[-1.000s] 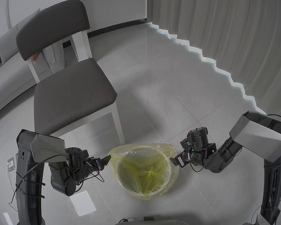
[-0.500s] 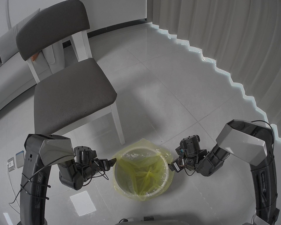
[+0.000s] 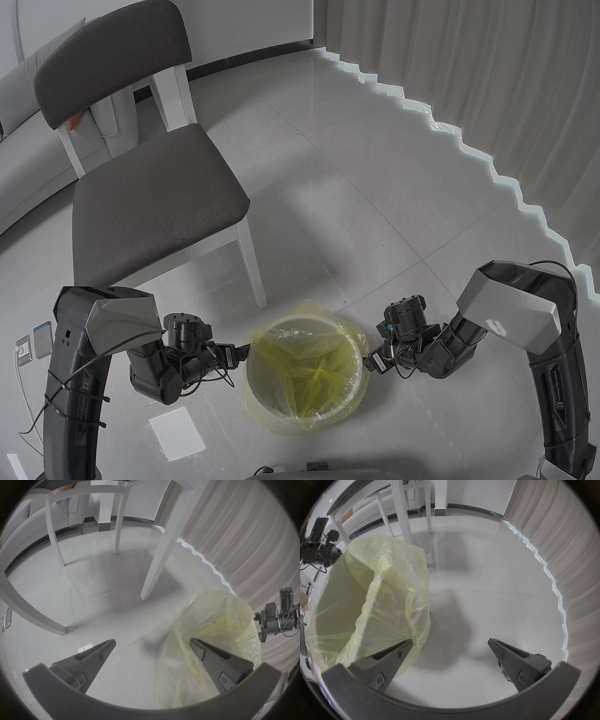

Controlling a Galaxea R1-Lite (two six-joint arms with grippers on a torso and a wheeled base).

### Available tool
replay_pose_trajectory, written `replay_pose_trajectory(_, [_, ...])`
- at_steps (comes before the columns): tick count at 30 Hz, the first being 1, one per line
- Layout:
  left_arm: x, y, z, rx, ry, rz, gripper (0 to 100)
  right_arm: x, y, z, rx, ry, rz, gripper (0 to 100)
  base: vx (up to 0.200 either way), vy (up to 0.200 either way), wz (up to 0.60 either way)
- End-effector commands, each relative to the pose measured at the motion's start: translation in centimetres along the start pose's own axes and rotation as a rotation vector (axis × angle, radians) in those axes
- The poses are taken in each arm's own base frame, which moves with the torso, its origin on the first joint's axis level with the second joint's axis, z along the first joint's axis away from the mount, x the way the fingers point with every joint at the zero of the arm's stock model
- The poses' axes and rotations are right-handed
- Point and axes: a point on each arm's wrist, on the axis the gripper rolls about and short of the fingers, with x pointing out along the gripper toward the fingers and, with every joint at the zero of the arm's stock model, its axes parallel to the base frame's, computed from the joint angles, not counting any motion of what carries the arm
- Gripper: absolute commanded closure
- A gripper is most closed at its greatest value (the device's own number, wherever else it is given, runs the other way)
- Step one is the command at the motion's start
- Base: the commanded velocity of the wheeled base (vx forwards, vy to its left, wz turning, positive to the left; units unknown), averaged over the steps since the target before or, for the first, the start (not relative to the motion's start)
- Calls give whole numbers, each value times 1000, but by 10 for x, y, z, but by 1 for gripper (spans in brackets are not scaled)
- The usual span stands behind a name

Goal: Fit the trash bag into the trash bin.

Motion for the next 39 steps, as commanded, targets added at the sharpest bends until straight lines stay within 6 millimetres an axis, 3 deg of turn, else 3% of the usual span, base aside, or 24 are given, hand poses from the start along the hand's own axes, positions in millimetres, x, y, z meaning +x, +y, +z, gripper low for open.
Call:
replay_pose_trajectory(1, [-10,-1,14,8,-40,3,0,-4,-7,3,29,-11,-11,0,0,0,0])
replay_pose_trajectory(7, [-38,13,33,-29,-82,30,0,-40,-33,28,85,-80,-48,0,0,0,0])
replay_pose_trajectory(17, [-59,23,21,-39,-109,21,0,-49,-75,4,144,-1,-117,0,0,0,0])
replay_pose_trajectory(27, [-64,27,19,-45,-117,32,0,-39,-113,-20,189,62,-184,0,0,0,0])
replay_pose_trajectory(30, [-66,28,16,-44,-130,33,0,-25,-130,-33,167,96,-210,0,0,0,0])
replay_pose_trajectory(39, [-72,28,11,-43,-136,35,0,10,-150,-43,185,145,-227,0,0,0,0])
